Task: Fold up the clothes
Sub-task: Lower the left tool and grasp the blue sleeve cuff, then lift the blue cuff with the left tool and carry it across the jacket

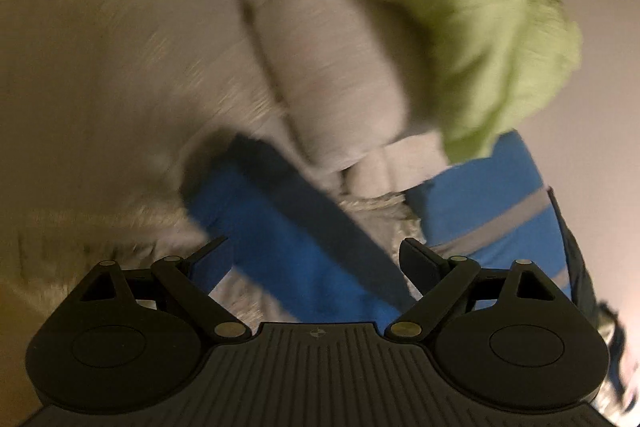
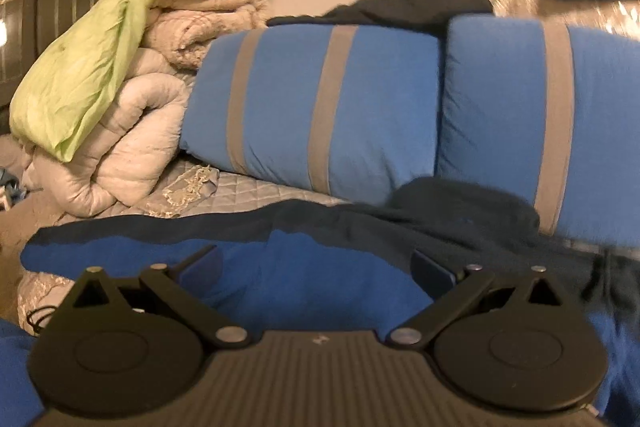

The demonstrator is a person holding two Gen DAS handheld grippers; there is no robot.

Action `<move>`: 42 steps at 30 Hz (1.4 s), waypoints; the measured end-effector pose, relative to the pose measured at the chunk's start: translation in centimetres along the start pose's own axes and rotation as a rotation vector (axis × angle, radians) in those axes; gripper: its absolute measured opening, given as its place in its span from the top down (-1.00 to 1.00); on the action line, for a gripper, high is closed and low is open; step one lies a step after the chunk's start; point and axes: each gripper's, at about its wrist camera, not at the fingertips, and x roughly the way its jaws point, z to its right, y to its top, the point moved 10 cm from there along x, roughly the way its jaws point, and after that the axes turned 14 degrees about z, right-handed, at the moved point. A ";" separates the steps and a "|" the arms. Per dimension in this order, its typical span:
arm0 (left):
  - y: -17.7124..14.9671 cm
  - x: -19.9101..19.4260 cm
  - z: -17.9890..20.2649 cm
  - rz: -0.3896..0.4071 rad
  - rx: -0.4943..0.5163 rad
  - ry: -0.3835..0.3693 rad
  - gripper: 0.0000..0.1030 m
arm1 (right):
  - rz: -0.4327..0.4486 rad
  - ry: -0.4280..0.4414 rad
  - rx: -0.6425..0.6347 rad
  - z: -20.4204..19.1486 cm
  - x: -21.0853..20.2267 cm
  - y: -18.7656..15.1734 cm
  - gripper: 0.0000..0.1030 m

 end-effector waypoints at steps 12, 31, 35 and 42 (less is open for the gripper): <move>-1.1 3.7 -5.5 0.001 -0.310 0.019 -0.13 | -0.035 0.028 0.036 0.4 -0.4 -1.3 -1.00; 0.1 2.3 9.9 -0.028 0.418 -0.077 0.84 | -0.079 -0.007 -0.011 1.0 -0.4 -2.4 -1.00; -1.2 0.7 13.6 -0.026 0.573 -0.120 0.84 | -0.092 -0.027 -0.025 1.1 -0.3 -2.8 -1.00; -4.5 0.6 18.6 -0.066 0.688 -0.161 0.85 | -0.111 -0.049 0.006 2.0 -0.3 -3.1 -1.00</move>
